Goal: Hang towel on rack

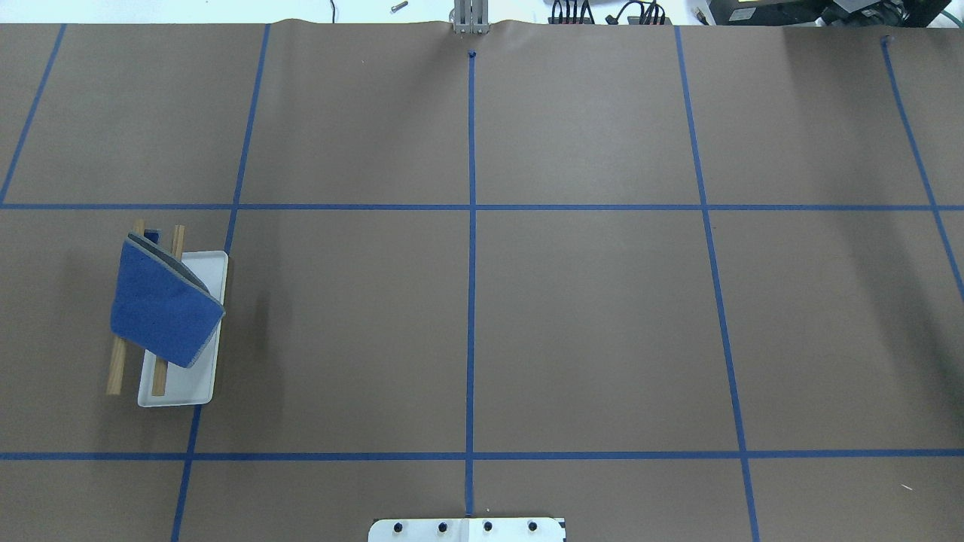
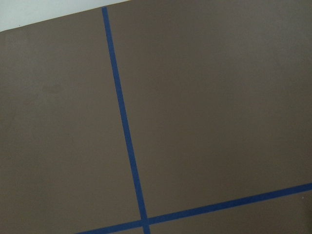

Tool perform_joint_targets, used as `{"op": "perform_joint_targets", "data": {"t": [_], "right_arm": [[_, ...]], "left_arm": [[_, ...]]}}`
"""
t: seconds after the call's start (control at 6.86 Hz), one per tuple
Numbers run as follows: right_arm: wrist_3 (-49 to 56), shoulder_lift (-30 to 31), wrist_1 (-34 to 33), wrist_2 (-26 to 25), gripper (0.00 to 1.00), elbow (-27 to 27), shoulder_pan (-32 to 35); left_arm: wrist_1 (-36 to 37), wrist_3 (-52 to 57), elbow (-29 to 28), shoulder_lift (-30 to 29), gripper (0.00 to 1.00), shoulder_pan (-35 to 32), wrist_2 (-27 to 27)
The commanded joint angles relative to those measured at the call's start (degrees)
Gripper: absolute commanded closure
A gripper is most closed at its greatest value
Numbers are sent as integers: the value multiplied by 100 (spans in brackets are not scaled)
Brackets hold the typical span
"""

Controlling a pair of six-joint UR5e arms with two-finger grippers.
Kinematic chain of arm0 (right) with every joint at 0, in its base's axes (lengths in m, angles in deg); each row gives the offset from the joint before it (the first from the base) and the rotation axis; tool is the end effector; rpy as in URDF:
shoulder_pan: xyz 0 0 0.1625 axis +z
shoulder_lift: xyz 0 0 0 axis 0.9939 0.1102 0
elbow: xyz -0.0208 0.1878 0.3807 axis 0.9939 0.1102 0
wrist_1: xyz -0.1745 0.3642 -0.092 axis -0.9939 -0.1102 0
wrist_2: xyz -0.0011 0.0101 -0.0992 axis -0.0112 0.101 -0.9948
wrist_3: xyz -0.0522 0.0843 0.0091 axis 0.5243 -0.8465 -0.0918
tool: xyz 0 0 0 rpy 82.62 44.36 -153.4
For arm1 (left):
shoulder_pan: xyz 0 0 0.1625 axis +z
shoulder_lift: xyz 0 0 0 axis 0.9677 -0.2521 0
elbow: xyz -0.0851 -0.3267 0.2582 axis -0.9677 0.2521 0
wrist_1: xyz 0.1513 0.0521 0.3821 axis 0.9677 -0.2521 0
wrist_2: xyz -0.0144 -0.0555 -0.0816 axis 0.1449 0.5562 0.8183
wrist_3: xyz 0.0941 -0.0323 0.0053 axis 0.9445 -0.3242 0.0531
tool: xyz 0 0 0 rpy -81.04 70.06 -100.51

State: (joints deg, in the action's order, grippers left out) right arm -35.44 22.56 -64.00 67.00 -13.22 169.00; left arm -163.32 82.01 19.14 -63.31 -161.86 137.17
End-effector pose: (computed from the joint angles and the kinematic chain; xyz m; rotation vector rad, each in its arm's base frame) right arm 0.0235 -0.5352 0.6120 0.1936 -0.7238 -0.2571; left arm -0.0308 -0.5844 0.5966 0.2050 0.7240 0.2488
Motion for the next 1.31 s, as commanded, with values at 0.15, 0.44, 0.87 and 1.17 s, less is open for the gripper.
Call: {"op": "perform_joint_targets", "data": {"t": [0.15,0.44,0.87,1.17], "right_arm": [[72,42,-18,148,0,-48,37],[90,-290,-708,148,0,-83,28],[99,-284,-765,183,0,-83,28],[99,-284,-756,175,0,-75,28]], "left_arm": [[931,135,346,78,2,-55,94],[922,135,373,70,2,-55,146],[878,30,451,70,2,-55,226],[869,29,591,131,2,-55,340]]}}
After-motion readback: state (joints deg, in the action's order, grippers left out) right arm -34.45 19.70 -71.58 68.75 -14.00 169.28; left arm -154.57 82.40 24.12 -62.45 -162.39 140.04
